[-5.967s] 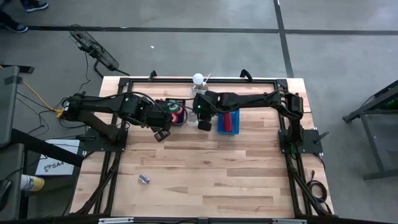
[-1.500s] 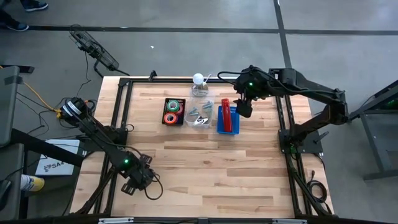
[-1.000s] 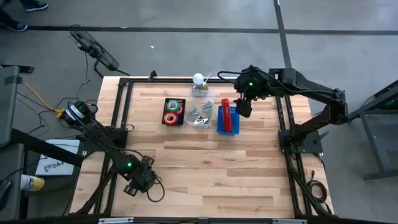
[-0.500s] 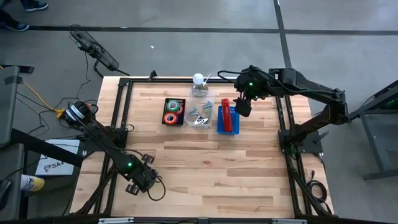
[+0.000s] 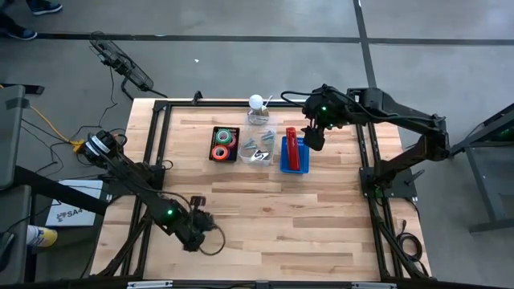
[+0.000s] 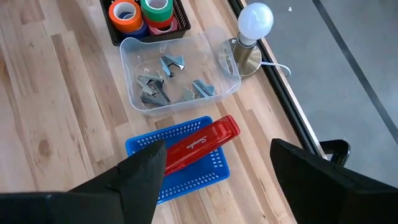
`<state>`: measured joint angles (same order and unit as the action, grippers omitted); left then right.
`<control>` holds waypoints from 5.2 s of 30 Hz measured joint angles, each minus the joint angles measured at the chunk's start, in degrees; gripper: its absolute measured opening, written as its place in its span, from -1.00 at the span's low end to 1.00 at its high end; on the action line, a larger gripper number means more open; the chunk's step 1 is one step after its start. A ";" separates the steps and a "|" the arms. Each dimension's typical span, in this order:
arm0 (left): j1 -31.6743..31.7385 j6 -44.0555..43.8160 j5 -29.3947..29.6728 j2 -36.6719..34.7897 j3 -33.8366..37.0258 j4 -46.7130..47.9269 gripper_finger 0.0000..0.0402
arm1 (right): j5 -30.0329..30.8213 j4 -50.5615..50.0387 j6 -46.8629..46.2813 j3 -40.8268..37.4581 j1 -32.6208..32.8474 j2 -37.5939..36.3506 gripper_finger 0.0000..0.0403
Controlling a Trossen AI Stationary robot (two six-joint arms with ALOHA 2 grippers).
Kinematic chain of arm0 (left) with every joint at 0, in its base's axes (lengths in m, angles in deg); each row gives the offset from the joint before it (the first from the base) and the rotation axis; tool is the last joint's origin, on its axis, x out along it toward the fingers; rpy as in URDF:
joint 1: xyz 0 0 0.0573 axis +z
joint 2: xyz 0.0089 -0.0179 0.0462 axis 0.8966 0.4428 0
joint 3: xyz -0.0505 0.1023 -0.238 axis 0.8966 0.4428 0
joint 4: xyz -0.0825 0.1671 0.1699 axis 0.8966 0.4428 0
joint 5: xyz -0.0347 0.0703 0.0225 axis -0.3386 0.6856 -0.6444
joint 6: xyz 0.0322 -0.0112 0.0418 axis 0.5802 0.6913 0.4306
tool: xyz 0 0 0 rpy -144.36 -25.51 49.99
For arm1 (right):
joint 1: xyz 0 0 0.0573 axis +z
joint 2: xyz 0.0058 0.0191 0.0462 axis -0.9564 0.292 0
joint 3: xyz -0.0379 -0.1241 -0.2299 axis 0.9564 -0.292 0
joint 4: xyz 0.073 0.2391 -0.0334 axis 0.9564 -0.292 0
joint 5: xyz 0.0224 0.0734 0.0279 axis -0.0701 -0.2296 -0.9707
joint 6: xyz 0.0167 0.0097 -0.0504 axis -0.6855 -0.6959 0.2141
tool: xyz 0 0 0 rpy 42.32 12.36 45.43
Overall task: Pick and place Stapler, Stapler remover, tape
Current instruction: Put the purple staple remover into the transparent bin, then return to Home Position
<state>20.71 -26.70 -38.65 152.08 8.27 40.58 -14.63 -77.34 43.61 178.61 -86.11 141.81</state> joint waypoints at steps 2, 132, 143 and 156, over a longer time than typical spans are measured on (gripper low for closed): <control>1.83 -2.57 4.26 0.00 -1.11 -0.21 -0.56 | 0.00 0.00 0.04 0.01 0.00 0.00 0.39; 61.36 16.62 -19.55 -69.36 26.16 -22.73 0.25 | 2.56 98.25 -25.08 -95.88 10.10 -61.27 0.39; 61.36 10.88 -17.82 -71.64 42.17 -38.56 0.25 | 2.56 83.72 -25.73 -96.12 10.05 -68.94 0.39; 61.36 5.69 -18.04 -71.63 49.49 -42.87 0.25 | 4.15 80.78 -26.13 -96.12 10.05 -71.99 0.39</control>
<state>82.07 -21.00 -56.69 80.46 57.77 -2.29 -10.47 3.43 17.48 82.49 -76.05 69.82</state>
